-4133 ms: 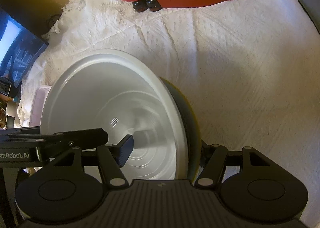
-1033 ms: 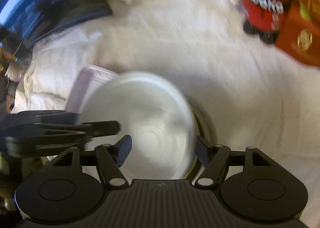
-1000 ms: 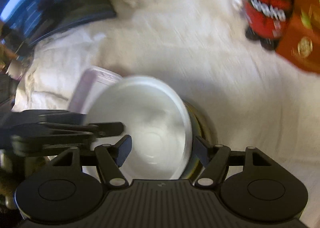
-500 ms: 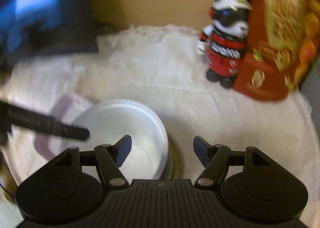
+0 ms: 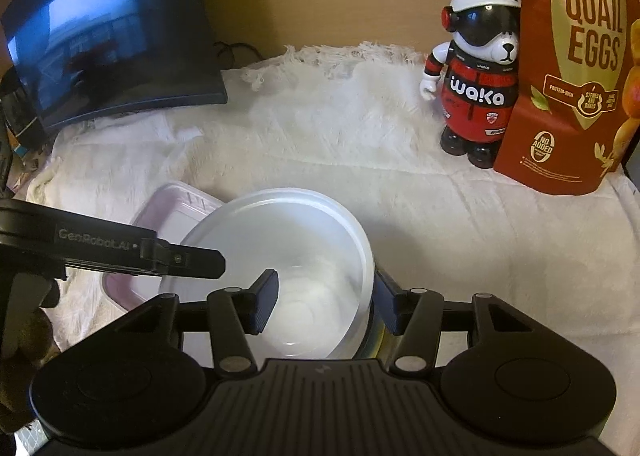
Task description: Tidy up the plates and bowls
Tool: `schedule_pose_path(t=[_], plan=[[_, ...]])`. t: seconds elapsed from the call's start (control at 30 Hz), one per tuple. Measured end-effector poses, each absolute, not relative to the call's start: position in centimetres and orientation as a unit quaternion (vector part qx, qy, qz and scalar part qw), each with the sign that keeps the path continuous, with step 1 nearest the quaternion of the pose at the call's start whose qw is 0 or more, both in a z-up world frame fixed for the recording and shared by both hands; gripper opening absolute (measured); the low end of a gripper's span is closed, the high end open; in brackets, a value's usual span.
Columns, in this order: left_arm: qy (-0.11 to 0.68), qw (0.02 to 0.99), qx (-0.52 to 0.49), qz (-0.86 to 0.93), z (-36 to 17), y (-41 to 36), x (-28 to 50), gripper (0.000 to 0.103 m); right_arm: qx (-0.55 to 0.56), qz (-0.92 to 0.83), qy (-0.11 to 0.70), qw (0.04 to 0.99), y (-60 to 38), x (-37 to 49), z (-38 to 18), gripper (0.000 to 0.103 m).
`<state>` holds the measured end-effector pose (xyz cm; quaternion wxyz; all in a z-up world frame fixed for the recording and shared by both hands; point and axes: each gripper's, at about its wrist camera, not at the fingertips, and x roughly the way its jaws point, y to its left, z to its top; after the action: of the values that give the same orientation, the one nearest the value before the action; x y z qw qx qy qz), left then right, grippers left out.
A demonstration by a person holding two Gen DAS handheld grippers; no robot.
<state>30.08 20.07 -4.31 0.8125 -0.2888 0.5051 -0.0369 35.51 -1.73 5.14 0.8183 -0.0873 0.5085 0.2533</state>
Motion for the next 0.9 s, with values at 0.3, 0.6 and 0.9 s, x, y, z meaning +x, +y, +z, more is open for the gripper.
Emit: schedule_pose_path(t=[0.3,0.6,0.9], plan=[[0.502,0.812,-0.296,-0.030,-4.0,20.7,29.4,0.032,-0.096,0.246,0.507,0.820,-2.0,35.3,4.8,0.054],[0.505,0.807,-0.305,-0.025,-4.0,20.8,29.0,0.029,-0.107,0.232,0.514,0.819,-2.4,35.3,4.5,0.068],[0.506,0.807,-0.303,-0.028,-3.8,20.6,29.0,0.029,-0.155,0.254,0.479,0.826,-1.3,34.0,5.8,0.084]])
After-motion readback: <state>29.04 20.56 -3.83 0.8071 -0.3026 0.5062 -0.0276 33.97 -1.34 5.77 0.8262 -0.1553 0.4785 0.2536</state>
